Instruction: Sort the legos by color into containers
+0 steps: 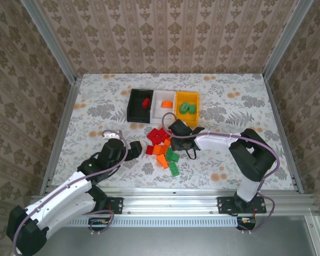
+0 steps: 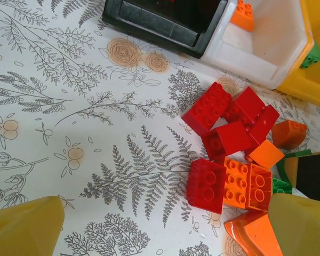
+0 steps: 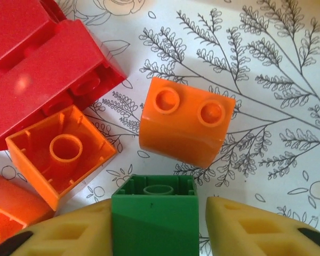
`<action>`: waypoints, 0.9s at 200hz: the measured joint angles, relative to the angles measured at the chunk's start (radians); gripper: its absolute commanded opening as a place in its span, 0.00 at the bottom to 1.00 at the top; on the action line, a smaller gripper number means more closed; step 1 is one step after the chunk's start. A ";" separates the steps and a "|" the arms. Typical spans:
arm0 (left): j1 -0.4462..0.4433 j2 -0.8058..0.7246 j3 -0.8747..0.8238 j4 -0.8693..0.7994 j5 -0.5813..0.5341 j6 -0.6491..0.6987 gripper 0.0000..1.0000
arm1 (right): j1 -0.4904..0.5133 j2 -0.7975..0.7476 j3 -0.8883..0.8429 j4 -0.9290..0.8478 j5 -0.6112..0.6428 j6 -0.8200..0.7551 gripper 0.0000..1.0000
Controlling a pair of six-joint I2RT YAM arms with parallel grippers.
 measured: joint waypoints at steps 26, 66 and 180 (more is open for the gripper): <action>0.010 -0.012 -0.010 -0.004 0.001 0.001 1.00 | 0.000 -0.005 0.000 0.001 0.019 0.002 0.33; 0.030 -0.008 -0.013 -0.003 0.006 0.005 1.00 | 0.010 -0.115 -0.014 -0.035 0.054 0.002 0.33; 0.037 0.155 -0.013 0.081 0.089 -0.024 1.00 | -0.289 0.122 0.491 -0.132 0.141 -0.140 0.34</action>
